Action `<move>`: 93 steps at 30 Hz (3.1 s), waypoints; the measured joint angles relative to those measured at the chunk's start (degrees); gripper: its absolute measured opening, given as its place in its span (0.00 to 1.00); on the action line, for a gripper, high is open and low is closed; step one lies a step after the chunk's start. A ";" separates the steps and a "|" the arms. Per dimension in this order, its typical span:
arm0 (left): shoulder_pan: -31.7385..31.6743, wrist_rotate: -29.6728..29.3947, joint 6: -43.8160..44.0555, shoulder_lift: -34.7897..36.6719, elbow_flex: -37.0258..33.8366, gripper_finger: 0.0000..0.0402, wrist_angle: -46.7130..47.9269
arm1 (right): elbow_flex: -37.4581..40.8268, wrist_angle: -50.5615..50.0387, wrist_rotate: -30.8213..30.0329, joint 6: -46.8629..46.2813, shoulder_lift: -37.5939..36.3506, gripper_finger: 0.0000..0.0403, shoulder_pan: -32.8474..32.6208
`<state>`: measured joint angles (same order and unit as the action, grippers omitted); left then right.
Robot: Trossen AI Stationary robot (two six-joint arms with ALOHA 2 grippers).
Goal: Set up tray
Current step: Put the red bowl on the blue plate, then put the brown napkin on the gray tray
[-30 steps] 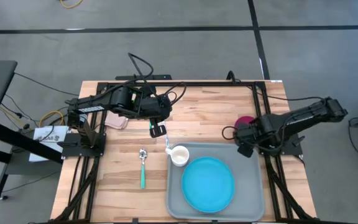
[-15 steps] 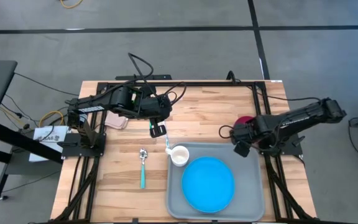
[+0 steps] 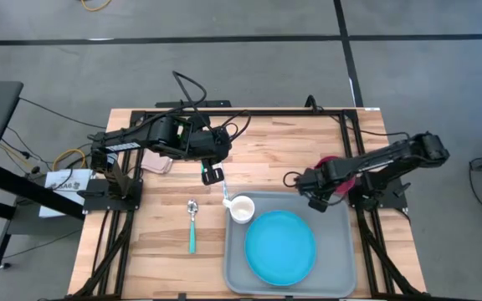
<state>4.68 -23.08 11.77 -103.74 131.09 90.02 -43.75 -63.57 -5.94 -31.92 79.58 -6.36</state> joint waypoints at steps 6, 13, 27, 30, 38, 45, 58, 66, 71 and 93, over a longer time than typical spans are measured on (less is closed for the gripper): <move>0.01 -0.01 0.00 0.00 0.00 0.17 0.00 | -0.02 0.01 -0.12 0.49 4.20 0.15 -0.18; -0.01 -0.03 0.00 0.00 0.00 0.17 0.00 | -1.43 -1.73 -0.05 0.59 6.05 0.03 -3.58; -0.01 -0.14 0.00 0.00 0.00 0.17 0.00 | -20.53 6.20 -1.89 -0.79 5.94 0.01 -19.06; 0.00 -0.14 0.00 0.00 -0.01 0.17 0.00 | -20.70 17.08 -1.92 4.49 6.00 0.01 -23.18; 0.00 -0.14 0.00 0.00 -0.01 0.17 -0.02 | -20.70 24.52 -4.81 10.08 11.30 0.02 -32.16; -0.01 -0.16 0.00 0.02 -0.02 0.17 0.00 | -24.28 21.43 -5.39 23.72 21.01 0.04 -37.50; -0.03 -0.18 0.06 0.02 -0.02 0.17 -0.02 | -38.19 6.55 -5.80 21.45 32.62 0.10 -37.76; -0.03 -0.21 0.11 0.02 -0.02 0.17 -0.01 | -42.80 6.68 -4.23 21.35 31.85 0.15 -37.89; -0.03 -0.06 -0.02 0.02 -0.02 0.17 -0.02 | -46.07 3.06 -2.94 21.32 31.78 0.15 -37.89; -0.05 0.25 -1.38 -0.39 -0.02 0.17 -4.01 | -55.19 -9.20 -3.14 19.76 31.75 0.15 -37.87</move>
<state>4.63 -22.83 10.39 -104.14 131.07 86.01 -98.94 -72.77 -9.08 -12.16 111.33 -44.23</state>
